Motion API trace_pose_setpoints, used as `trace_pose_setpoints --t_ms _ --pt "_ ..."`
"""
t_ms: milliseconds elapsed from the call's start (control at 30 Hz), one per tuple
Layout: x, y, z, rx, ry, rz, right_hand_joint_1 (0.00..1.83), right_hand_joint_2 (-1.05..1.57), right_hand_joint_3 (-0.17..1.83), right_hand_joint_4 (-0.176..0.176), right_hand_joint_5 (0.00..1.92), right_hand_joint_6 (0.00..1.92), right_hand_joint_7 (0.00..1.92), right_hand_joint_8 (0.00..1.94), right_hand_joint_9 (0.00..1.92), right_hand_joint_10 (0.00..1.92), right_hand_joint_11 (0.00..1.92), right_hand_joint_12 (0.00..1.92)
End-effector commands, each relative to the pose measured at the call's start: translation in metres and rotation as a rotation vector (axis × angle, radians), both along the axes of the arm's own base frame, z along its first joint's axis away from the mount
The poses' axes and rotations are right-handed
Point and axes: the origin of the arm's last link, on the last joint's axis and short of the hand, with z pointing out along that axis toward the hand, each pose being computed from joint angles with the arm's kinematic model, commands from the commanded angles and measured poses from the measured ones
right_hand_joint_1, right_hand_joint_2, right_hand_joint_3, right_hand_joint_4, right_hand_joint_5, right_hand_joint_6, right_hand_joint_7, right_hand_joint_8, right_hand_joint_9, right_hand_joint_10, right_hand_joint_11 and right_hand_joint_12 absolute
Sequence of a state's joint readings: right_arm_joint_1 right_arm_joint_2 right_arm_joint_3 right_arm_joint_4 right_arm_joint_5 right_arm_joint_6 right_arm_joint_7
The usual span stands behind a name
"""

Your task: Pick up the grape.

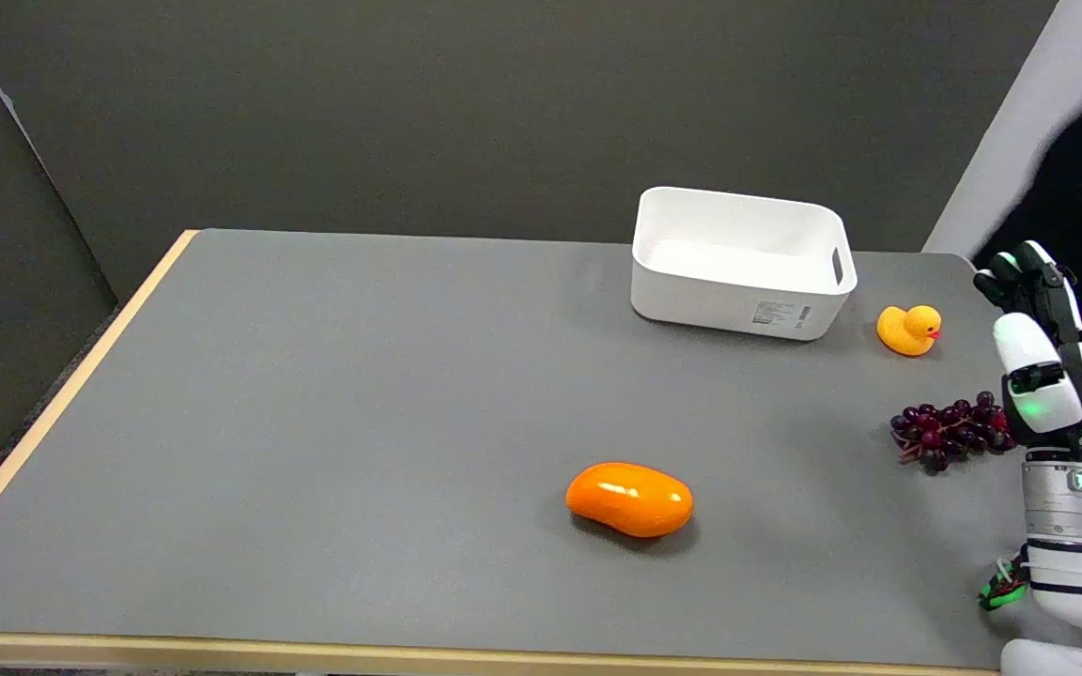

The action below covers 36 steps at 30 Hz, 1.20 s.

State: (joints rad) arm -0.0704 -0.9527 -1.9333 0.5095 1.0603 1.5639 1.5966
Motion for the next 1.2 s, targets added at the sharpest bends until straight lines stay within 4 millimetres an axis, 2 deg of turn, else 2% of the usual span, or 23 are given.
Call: trace_pose_setpoints --t_ms 33,133,200,467,633,767,833,933,1067,1200 --pt "-0.001 0.011 -0.001 -0.089 0.172 -0.077 0.52 0.65 0.97 -0.037 0.12 0.39 0.25 0.43 0.2 0.77 0.0 0.79" --pt "-0.003 0.016 -0.004 -0.139 0.288 -0.139 0.53 0.64 0.97 -0.038 0.13 0.4 0.25 0.43 0.2 0.77 0.0 0.79" --pt "-0.006 0.022 -0.004 -0.175 0.363 -0.206 0.55 0.67 0.88 -0.041 0.16 0.37 0.28 0.39 0.19 0.81 0.0 0.79" --pt "-0.024 0.058 -0.008 -0.375 0.564 -0.453 0.57 0.67 0.84 -0.056 0.2 0.38 0.32 0.4 0.19 0.85 0.0 0.81" --pt "-0.031 0.072 -0.027 -0.511 0.544 -0.526 0.57 0.66 0.83 -0.068 0.22 0.4 0.33 0.42 0.18 0.85 0.0 0.77" --pt "-0.03 0.072 -0.048 -0.575 0.549 -0.532 0.57 0.65 0.82 -0.071 0.22 0.4 0.33 0.42 0.18 0.85 0.0 0.72" --pt "-0.022 0.07 -0.057 -0.622 0.571 -0.499 0.57 0.65 0.82 -0.075 0.22 0.39 0.32 0.42 0.17 0.85 0.0 0.66" --pt "0.001 0.058 -0.079 -0.722 0.635 -0.429 0.56 0.65 0.81 -0.079 0.21 0.39 0.31 0.42 0.16 0.84 0.0 0.61" --pt "0.024 0.026 -0.119 -0.78 0.691 -0.434 0.55 0.65 0.8 -0.08 0.21 0.39 0.31 0.42 0.15 0.84 0.0 0.57" --pt "0.032 -0.008 -0.152 -0.815 0.698 -0.476 0.52 0.65 0.79 -0.08 0.21 0.38 0.31 0.42 0.15 0.83 0.0 0.54"
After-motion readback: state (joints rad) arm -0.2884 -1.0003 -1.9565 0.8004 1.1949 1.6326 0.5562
